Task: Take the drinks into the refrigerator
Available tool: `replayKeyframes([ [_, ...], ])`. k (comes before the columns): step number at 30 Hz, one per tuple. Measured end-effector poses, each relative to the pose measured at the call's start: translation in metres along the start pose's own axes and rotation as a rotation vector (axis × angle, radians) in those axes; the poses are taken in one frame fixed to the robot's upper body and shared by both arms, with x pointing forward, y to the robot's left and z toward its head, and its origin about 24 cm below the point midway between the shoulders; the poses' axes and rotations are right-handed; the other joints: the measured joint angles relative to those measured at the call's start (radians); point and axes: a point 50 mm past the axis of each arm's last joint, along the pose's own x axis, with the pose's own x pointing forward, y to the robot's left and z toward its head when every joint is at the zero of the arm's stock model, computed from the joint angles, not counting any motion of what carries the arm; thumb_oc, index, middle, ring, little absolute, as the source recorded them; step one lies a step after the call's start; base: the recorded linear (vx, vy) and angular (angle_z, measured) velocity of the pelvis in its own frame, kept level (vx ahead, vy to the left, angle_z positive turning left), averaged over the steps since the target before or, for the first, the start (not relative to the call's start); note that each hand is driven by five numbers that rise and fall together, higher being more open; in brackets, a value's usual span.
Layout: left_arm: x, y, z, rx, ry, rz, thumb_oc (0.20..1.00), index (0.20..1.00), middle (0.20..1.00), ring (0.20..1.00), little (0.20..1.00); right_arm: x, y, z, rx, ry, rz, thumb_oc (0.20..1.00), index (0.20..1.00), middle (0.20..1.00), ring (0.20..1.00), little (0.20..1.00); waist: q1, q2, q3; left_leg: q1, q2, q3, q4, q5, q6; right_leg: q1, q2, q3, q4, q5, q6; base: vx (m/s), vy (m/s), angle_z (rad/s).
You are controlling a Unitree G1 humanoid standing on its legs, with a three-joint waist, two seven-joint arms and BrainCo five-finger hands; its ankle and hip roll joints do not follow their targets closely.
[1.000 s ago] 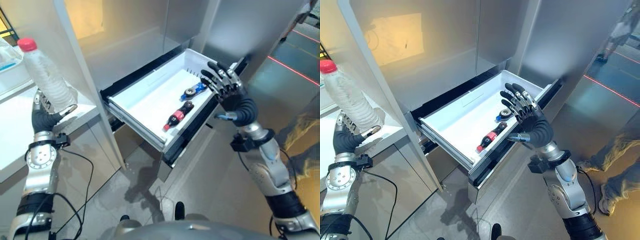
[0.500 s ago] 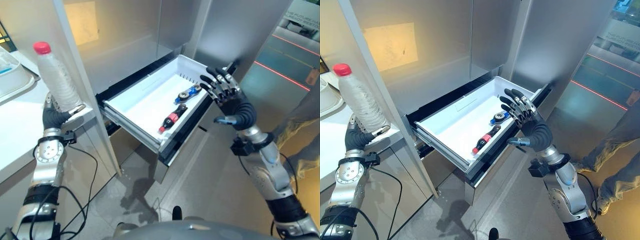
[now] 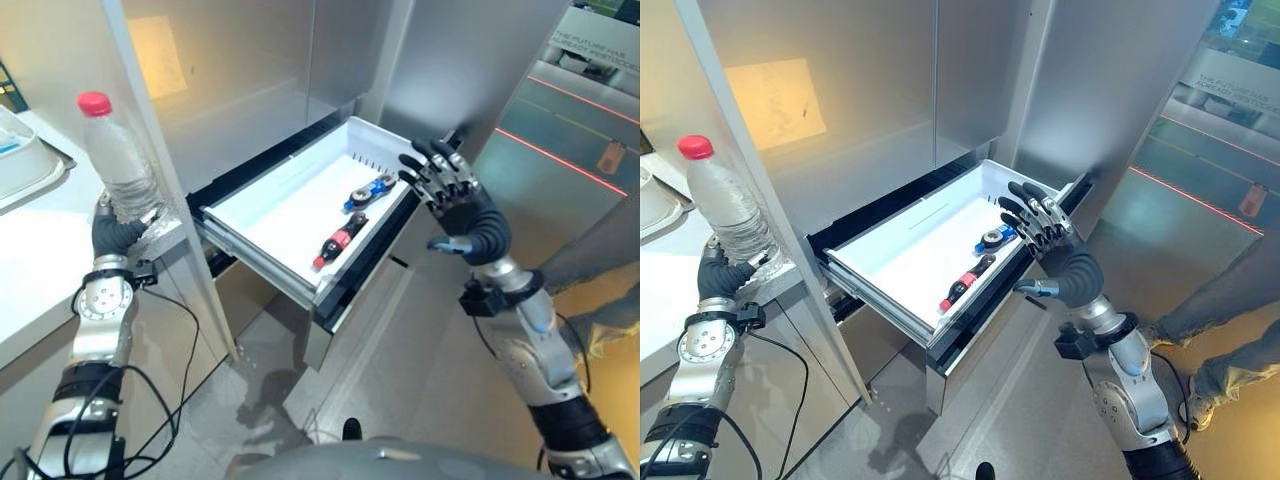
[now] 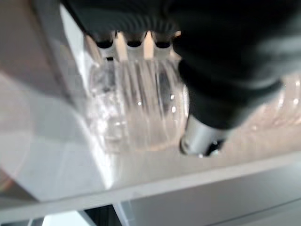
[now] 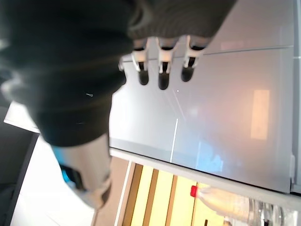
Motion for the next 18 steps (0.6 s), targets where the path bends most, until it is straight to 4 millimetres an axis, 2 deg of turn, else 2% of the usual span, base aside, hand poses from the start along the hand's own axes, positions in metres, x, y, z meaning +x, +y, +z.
replayKeyframes([
  [13, -0.007, -0.011, -0.007, -0.045, 0.021, -0.011, 0.200, 0.200, 0.200, 0.200, 0.200, 0.000, 0.000, 0.000, 0.004, -0.002, -0.002, 1.000, 1.000, 1.000, 1.000, 1.000, 0.003, 0.027, 0.000, 0.010, 0.000, -0.003, -0.001, -0.001, 0.000, 0.016, -0.001, -0.002, -0.011, 0.001, 0.002, 0.00, 0.000, 0.00],
  [16, -0.016, -0.017, -0.006, -0.075, 0.008, -0.034, 0.200, 0.200, 0.200, 0.200, 0.200, 0.000, 0.000, 0.000, 0.003, -0.002, -0.003, 1.000, 1.000, 1.000, 1.000, 1.000, 0.004, 0.030, 0.001, 0.008, 0.000, -0.005, -0.001, -0.001, 0.000, 0.016, -0.001, -0.004, -0.012, 0.001, 0.002, 0.00, 0.000, 0.00],
  [18, -0.029, -0.023, -0.003, -0.115, -0.009, -0.080, 0.200, 0.200, 0.200, 0.200, 0.200, -0.001, 0.000, 0.000, -0.001, -0.001, -0.010, 1.000, 1.000, 1.000, 1.000, 1.000, 0.006, 0.034, 0.003, 0.004, 0.000, -0.007, -0.001, -0.001, 0.000, 0.016, -0.001, -0.005, -0.016, 0.003, 0.001, 0.00, 0.000, 0.00],
])
